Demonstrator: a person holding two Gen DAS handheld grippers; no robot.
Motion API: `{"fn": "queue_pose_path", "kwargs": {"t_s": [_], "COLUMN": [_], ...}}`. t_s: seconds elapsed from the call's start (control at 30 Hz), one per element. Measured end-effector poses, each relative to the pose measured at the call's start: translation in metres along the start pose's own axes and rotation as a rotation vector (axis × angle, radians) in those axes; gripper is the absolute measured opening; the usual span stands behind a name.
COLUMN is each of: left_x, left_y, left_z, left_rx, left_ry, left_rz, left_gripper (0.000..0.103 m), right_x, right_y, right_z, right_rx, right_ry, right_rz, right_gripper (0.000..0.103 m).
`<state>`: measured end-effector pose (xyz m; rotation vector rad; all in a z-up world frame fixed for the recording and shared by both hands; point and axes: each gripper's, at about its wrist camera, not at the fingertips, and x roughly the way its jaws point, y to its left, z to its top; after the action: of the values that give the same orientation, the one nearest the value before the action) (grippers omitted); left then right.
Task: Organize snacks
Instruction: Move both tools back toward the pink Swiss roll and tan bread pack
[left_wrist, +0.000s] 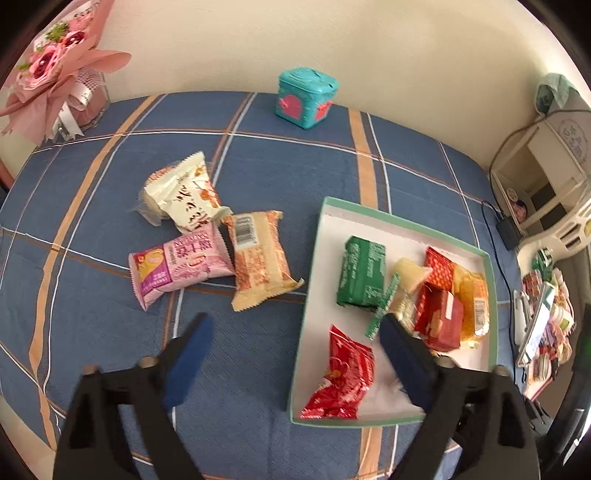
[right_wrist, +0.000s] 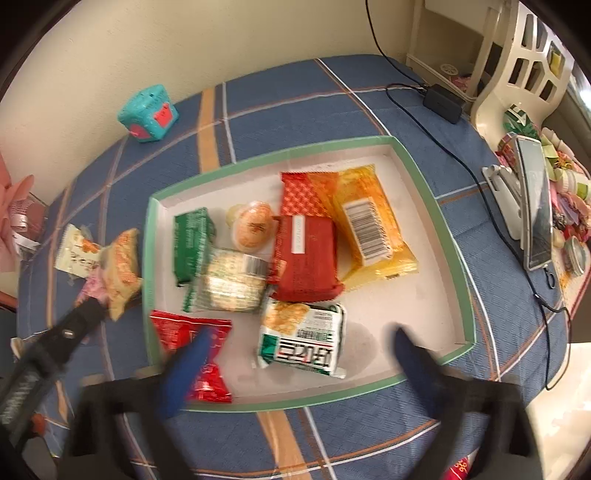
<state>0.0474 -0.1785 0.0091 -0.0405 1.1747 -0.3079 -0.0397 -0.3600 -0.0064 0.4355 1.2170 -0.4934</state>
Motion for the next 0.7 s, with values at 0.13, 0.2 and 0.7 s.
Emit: {"fn": "queue_pose_path", "kwargs": {"t_s": [0.13, 0.2, 0.7], "left_x": [0.002, 0.002, 0.001], "left_y": [0.005, 0.007, 0.019], "left_z": [0.001, 0.001, 0.006], "left_rx": [-0.012, -0.016, -0.015], "left_ry": [-0.012, -0.013, -0.060], "left_rz": [0.013, 0.012, -0.032], "left_gripper": [0.102, 0.102, 0.102], "right_x": [0.006, 0.007, 0.008], "right_y": [-0.002, -0.002, 0.013], "right_z": [0.001, 0.001, 0.002], "right_rx": [0.000, -0.001, -0.044], "right_ry": [0.034, 0.034, -0.075], "right_rz": [-0.025, -0.023, 0.057], "right_gripper": [0.103, 0.103, 0.103]}}
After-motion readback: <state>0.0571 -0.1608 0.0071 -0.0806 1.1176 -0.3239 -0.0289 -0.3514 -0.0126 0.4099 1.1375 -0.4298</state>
